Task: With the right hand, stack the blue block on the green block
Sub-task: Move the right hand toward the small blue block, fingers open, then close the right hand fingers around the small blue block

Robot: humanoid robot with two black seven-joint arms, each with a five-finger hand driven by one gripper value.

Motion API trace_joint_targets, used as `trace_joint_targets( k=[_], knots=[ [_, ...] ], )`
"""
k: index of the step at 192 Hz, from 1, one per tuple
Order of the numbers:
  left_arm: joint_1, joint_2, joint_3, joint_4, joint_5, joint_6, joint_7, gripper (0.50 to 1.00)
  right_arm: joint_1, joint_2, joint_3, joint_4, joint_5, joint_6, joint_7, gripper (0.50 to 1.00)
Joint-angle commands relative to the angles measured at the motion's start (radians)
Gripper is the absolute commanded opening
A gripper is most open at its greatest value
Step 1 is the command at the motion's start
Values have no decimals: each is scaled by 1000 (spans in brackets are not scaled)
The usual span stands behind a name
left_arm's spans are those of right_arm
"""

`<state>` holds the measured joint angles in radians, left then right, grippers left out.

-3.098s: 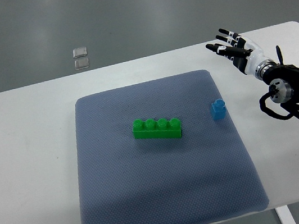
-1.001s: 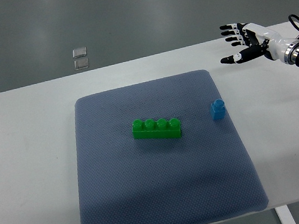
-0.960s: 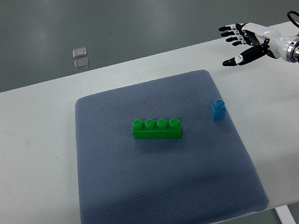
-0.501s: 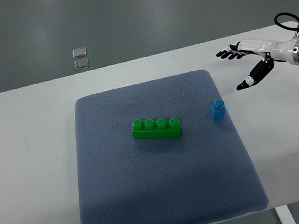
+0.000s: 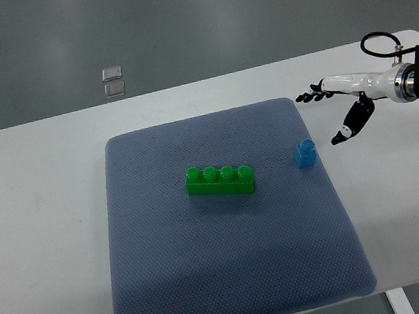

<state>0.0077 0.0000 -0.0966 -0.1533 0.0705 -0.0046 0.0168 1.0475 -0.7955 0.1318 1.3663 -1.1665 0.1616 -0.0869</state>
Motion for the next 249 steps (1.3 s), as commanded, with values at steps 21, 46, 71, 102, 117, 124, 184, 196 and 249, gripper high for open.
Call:
trace_joint_targets(
  k=[21,46,71,102,117,124,184,196,249],
  knots=[
    [0,0,0,0,0,0,0,1000,0,41,-3,-1,-42,-4,-33,901],
    [0,0,0,0,0,0,0,1000,-3,67,-4,-1,-42,1,-36,891],
    [0,0,0,0,0,0,0,1000,-7,79,-31,-1,-45,-2,-36,872],
    [0,0,0,0,0,0,0,1000,-14,88,-34,-6,-47,1,-36,848],
    [0,0,0,0,0,0,0,1000,-15,98,-34,-15,-59,-1,-36,834],
    [0,0,0,0,0,0,0,1000,-15,101,-34,-18,-64,-1,-36,827],
    [0,0,0,1,0,0,0,1000,-20,125,-54,-53,-105,-10,-36,799],
    [0,0,0,0,0,0,0,1000,-27,127,-54,-59,-119,-10,-36,799],
    [0,0,0,0,0,0,0,1000,-33,139,-61,-93,-173,-10,-36,799]
  ],
)
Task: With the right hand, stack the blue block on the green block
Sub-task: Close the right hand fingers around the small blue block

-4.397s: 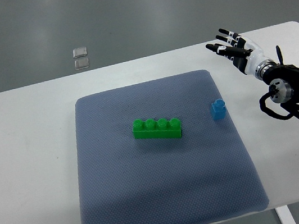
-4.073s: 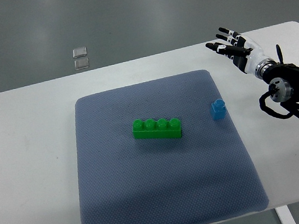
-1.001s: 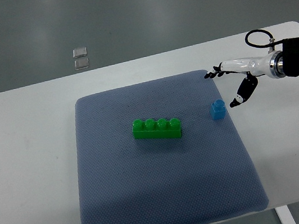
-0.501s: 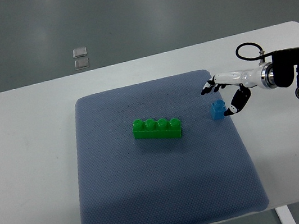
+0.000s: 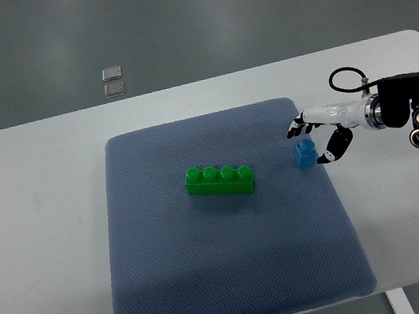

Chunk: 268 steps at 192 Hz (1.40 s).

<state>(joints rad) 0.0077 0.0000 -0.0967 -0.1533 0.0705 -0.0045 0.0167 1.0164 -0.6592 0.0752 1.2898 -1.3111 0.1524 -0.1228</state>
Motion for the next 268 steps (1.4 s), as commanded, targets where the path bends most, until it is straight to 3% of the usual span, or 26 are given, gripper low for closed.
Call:
trace_joint_targets(
  k=[1,184,268],
  knots=[
    [0,0,0,0,0,0,0,1000,-2,3,-5,-17,-28,0,0,799],
    [0,0,0,0,0,0,-1,1000,-9,16,-18,-32,-59,-2,0,715],
    [0,0,0,0,0,0,0,1000,-6,18,-18,-30,-71,9,0,711]
  ],
)
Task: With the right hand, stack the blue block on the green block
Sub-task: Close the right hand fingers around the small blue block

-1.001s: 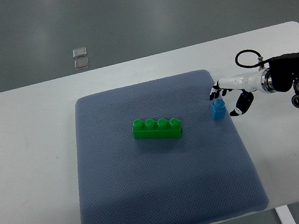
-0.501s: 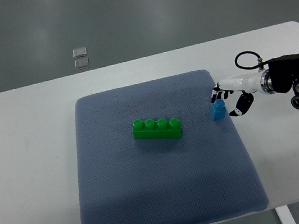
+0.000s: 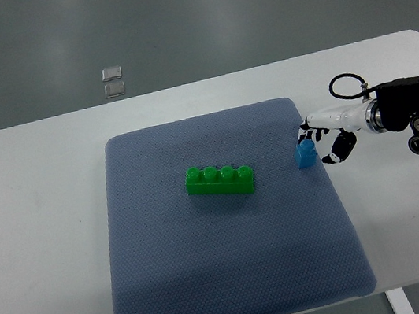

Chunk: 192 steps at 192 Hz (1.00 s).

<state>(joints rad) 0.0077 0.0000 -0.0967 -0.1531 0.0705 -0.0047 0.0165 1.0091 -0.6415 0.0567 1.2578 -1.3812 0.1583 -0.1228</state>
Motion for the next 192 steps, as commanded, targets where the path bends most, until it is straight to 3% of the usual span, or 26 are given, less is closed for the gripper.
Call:
trace_joint_targets(
  k=[1,136,192],
  knots=[
    [0,0,0,0,0,0,0,1000,2,0,0,2,-1,3,0,711],
    [0,0,0,0,0,0,0,1000,16,42,-2,0,17,20,-37,707],
    [0,0,0,0,0,0,0,1000,16,40,-2,-5,8,20,-35,662]
  ],
)
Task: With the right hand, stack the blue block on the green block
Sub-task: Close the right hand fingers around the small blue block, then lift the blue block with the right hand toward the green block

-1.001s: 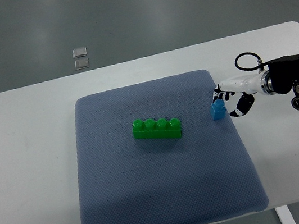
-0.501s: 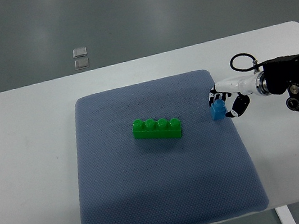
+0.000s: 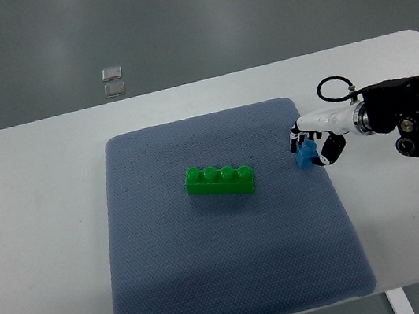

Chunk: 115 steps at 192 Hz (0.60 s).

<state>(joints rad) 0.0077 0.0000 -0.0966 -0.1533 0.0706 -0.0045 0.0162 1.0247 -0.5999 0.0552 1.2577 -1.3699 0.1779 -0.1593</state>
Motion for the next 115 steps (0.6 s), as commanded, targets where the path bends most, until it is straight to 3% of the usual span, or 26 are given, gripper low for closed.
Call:
trace_joint_targets(
  k=[1,88,115],
  knots=[
    [0,0,0,0,0,0,1,1000,0,-1,0,-4,-3,0,1,662],
    [0,0,0,0,0,0,1,1000,0,0,0,-9,-8,-3,1,656],
    [0,0,0,0,0,0,1,1000,0,3,2,-9,-9,-6,3,621]
  ],
)
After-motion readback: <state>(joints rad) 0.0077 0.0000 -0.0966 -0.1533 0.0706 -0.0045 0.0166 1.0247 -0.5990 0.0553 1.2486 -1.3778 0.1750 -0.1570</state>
